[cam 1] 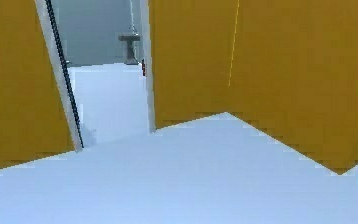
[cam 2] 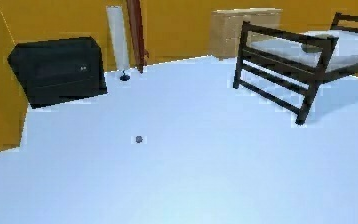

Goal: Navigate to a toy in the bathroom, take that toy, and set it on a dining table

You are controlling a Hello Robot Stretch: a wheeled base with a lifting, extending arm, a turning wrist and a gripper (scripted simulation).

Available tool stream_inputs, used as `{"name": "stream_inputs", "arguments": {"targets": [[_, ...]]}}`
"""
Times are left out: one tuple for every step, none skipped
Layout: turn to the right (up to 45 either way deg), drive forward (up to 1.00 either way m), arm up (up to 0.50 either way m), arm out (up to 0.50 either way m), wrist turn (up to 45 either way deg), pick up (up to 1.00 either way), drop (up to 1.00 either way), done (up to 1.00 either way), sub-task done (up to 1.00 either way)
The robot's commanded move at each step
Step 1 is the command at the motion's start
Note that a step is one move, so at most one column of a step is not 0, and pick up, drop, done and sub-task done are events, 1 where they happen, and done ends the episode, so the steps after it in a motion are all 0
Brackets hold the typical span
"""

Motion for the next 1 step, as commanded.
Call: {"name": "stream_inputs", "arguments": {"targets": [[-15.0, 0.0, 0.0, 0.0, 0.0, 0.0, 0.0, 0.0, 0.0]]}}
